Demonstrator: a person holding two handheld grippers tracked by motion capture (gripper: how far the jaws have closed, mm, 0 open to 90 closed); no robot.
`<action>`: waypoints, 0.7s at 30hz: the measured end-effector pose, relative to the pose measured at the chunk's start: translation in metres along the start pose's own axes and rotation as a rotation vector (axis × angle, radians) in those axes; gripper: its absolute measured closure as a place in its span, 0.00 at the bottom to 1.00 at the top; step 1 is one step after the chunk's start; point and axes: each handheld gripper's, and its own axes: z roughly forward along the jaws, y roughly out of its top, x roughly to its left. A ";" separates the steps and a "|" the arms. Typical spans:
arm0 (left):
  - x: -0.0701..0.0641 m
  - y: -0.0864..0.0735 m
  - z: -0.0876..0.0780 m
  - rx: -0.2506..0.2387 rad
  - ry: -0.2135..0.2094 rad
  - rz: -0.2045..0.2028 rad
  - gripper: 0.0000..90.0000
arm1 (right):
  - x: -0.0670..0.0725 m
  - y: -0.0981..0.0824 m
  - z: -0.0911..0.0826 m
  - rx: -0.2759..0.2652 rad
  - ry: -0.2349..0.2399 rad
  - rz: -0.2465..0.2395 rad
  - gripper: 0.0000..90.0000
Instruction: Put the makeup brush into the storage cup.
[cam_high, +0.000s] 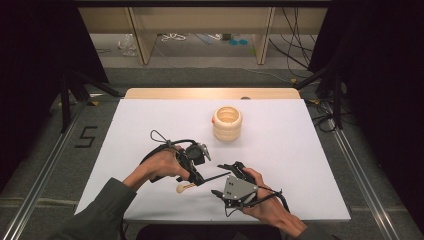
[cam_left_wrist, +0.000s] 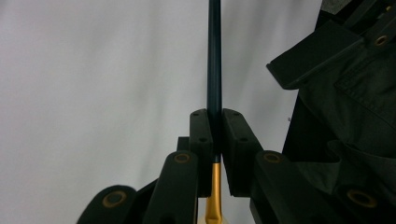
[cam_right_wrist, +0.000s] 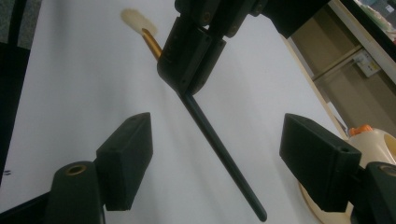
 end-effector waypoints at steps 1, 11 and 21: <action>0.000 0.000 0.000 -0.002 -0.001 -0.002 0.92 | -0.001 0.000 0.000 0.003 0.010 -0.013 0.30; -0.003 0.005 -0.001 0.005 -0.010 0.003 0.92 | 0.002 0.002 0.007 0.010 0.020 -0.061 0.38; -0.004 0.007 -0.003 0.025 -0.019 0.010 0.92 | 0.003 0.004 0.010 0.024 0.031 -0.127 0.48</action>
